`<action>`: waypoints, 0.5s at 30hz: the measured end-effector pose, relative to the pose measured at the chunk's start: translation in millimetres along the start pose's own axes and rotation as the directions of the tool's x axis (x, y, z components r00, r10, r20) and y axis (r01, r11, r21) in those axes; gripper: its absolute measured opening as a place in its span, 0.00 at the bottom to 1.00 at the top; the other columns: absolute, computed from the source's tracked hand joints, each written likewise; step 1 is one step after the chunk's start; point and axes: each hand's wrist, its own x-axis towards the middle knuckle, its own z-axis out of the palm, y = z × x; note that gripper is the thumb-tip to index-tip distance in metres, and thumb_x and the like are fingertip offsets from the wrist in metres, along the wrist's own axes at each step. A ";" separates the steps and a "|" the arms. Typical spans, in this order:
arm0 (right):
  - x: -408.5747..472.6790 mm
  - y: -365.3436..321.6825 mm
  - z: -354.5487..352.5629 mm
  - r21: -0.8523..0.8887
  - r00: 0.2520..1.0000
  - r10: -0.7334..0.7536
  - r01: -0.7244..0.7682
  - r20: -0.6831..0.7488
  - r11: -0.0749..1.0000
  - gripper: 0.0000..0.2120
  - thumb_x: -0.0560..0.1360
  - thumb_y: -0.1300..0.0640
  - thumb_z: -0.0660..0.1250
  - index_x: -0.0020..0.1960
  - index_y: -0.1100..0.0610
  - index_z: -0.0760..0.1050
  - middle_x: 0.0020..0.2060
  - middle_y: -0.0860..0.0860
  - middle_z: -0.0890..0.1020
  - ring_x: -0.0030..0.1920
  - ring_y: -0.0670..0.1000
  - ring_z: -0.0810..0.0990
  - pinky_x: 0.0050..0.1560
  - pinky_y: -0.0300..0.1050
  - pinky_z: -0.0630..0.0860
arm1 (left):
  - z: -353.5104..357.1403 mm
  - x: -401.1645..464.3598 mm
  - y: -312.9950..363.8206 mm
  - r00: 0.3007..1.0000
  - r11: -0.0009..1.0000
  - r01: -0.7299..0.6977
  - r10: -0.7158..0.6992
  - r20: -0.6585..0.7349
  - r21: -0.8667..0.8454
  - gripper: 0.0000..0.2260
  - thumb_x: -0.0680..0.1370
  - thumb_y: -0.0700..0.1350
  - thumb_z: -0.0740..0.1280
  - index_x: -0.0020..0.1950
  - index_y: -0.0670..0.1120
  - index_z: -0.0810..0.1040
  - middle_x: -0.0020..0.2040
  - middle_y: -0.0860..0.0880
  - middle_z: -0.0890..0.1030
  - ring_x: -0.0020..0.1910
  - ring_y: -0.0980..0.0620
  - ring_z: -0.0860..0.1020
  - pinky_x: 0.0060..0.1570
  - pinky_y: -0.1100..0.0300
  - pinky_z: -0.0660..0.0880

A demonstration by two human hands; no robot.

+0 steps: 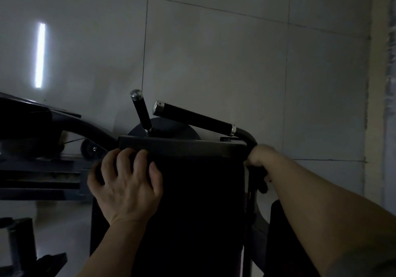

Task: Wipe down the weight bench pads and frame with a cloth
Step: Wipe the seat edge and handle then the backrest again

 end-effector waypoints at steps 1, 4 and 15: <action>-5.5 -0.7 -11.5 0.020 0.997 -0.025 0.027 -0.078 0.999 0.19 0.74 0.56 0.66 0.62 0.63 0.73 0.56 0.59 0.78 0.49 0.55 0.78 0.41 0.38 0.70 | -0.8 0.2 0.6 1.000 1.000 0.000 0.000 -0.005 -0.015 0.17 0.75 0.54 0.54 0.53 0.49 0.77 0.53 0.46 0.76 0.63 0.44 0.67 0.61 0.43 0.59; -47.8 -10.3 -56.8 0.088 0.964 -0.064 0.089 -0.258 0.992 0.14 0.70 0.55 0.68 0.53 0.60 0.76 0.45 0.57 0.78 0.43 0.56 0.77 0.40 0.39 0.70 | -2.6 0.6 1.3 1.000 0.998 0.010 -0.011 -0.006 -0.067 0.16 0.74 0.54 0.54 0.51 0.49 0.77 0.53 0.46 0.77 0.62 0.44 0.67 0.61 0.44 0.57; -308.7 17.6 -72.0 0.438 0.807 -0.543 0.585 -0.230 0.683 0.18 0.70 0.60 0.72 0.59 0.55 0.73 0.47 0.52 0.80 0.50 0.54 0.80 0.49 0.45 0.77 | -79.1 5.3 -0.5 0.905 0.797 0.104 0.173 0.390 -0.595 0.21 0.77 0.61 0.58 0.68 0.54 0.69 0.67 0.47 0.72 0.69 0.46 0.66 0.66 0.45 0.61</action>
